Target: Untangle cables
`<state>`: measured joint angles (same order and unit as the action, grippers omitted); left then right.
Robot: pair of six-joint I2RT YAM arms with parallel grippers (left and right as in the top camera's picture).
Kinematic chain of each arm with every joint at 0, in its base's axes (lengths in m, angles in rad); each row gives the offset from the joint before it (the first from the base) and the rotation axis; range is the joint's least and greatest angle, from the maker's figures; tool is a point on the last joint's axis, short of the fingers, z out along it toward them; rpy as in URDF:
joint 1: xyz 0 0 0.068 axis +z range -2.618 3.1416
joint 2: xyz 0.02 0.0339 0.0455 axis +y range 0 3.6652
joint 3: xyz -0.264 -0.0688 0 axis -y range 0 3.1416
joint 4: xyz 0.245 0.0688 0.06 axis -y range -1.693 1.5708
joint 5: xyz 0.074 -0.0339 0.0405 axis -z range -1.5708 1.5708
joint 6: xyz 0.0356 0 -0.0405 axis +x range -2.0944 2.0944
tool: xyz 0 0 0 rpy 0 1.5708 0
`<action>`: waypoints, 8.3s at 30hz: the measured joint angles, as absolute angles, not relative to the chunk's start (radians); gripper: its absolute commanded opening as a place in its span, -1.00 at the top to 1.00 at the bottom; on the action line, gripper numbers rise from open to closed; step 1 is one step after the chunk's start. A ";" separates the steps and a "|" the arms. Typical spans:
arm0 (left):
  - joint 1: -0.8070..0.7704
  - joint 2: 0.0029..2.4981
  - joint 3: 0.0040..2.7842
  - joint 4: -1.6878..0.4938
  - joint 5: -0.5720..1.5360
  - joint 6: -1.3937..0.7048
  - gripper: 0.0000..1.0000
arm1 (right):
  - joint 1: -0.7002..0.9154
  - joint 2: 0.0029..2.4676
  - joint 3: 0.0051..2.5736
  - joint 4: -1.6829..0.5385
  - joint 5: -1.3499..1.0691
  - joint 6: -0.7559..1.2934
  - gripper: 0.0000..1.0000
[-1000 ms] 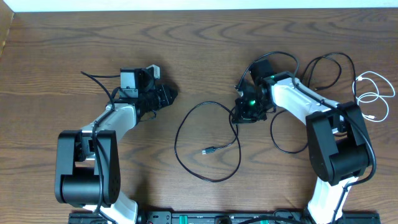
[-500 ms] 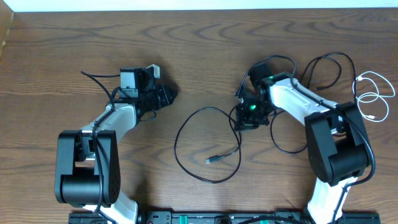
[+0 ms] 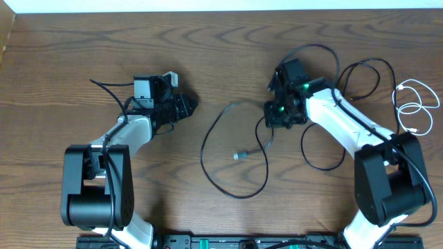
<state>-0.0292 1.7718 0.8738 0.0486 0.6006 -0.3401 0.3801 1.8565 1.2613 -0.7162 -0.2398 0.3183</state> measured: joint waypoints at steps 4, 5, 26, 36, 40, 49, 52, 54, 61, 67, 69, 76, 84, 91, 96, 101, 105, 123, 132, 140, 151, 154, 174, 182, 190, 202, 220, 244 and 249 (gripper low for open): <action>-0.029 1.772 0.874 0.049 0.601 -0.340 0.49 | 0.380 1.847 1.265 -0.682 -0.111 0.426 0.98; -0.029 1.772 0.874 0.049 0.601 -0.340 0.49 | 0.380 1.847 1.265 -0.683 -0.083 0.455 0.98; -0.029 1.772 0.874 0.049 0.601 -0.340 0.49 | 0.377 1.915 1.265 -0.720 0.226 0.741 0.20; -0.029 1.772 0.874 0.049 0.601 -0.340 0.49 | 0.360 1.915 1.239 -0.711 0.247 0.806 -0.23; -0.029 1.772 0.874 0.049 0.601 -0.340 0.49 | 0.360 1.915 1.221 -0.674 0.234 0.835 -0.16; -0.029 1.772 0.874 0.049 0.601 -0.340 0.49 | 0.361 1.918 1.156 -0.550 0.201 0.865 -0.14; -0.029 1.772 0.874 0.049 0.601 -0.340 0.49 | 0.366 1.918 1.133 -0.468 0.213 0.862 -0.15; -0.029 1.772 0.874 0.049 0.601 -0.340 0.49 | 0.373 1.917 1.118 -0.403 0.209 0.840 -0.01; -0.029 1.772 0.874 0.049 0.601 -0.340 0.49 | 0.406 1.908 1.089 -0.345 0.164 0.692 -0.37; -0.029 1.772 0.874 0.050 0.601 -0.340 0.49 | 0.412 1.886 1.105 -0.467 0.091 0.639 -0.98; -0.029 1.772 0.874 0.050 0.601 -0.340 0.49 | 0.412 1.883 1.116 -0.529 0.060 0.631 -0.99; -0.029 1.772 0.874 0.050 0.601 -0.340 0.49 | 0.424 1.874 1.127 -0.598 -0.028 0.632 -0.99; -0.029 1.772 0.874 0.050 0.601 -0.340 0.49 | 0.505 1.875 1.117 -0.581 -0.086 0.689 0.20; -0.029 1.772 0.874 0.050 0.601 -0.340 0.49 | 0.537 1.874 1.109 -0.579 -0.034 0.852 0.21; -0.029 1.772 0.874 0.050 0.601 -0.340 0.49 | 0.546 1.866 1.089 -0.587 0.021 0.910 0.98; -0.029 1.772 0.874 0.050 0.601 -0.340 0.49 | 0.543 1.862 1.084 -0.591 0.034 0.897 0.99; -0.029 1.772 0.874 0.050 0.601 -0.340 0.49 | 0.532 1.860 1.084 -0.583 0.003 0.781 0.98; -0.029 1.772 0.874 0.050 0.601 -0.340 0.49 | 0.397 1.557 1.043 -0.516 -0.307 0.286 0.98; -0.029 1.772 0.874 0.050 0.601 -0.340 0.49 | 0.340 1.514 1.044 -0.620 -0.358 0.324 0.98; -0.029 1.772 0.874 0.050 0.601 -0.340 0.49 | 0.340 1.514 1.040 -0.707 -0.273 0.376 0.97; -0.029 1.772 0.874 0.050 0.601 -0.340 0.49 | 0.362 1.514 1.036 -0.707 -0.240 0.623 0.97; -0.029 1.772 0.874 0.050 0.601 -0.340 0.49 | 0.384 1.514 1.025 -0.694 -0.248 0.701 0.97; -0.030 1.772 0.874 0.051 0.601 -0.340 0.49 | 0.534 1.515 0.711 -0.430 -0.194 1.106 -0.08; -0.030 1.772 0.874 0.050 0.601 -0.340 0.49 | 0.535 1.515 0.747 -0.565 -0.155 0.939 0.18; -0.030 1.772 0.874 0.051 0.601 -0.340 0.49 | 0.559 1.514 0.933 -0.621 -0.207 0.734 -0.28; -0.030 1.772 0.874 0.051 0.601 -0.340 0.49 | 0.625 1.515 0.943 -0.643 -0.312 0.087 -0.57; -0.030 1.772 0.874 0.051 0.601 -0.340 0.49 | 0.763 1.748 0.944 -0.579 -0.115 -0.437 -0.53; -0.030 1.772 0.874 0.051 0.601 -0.340 0.49 | 0.794 1.764 0.971 -0.638 -0.101 -0.480 -0.32; -0.030 1.772 0.874 0.051 0.601 -0.340 0.49 | 0.793 1.757 0.957 -0.625 -0.093 -0.481 0.45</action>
<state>-0.0299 1.7718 0.8738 0.0509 0.6010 -0.3401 0.7933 1.7573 0.9569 -0.6254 -0.0933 -0.4812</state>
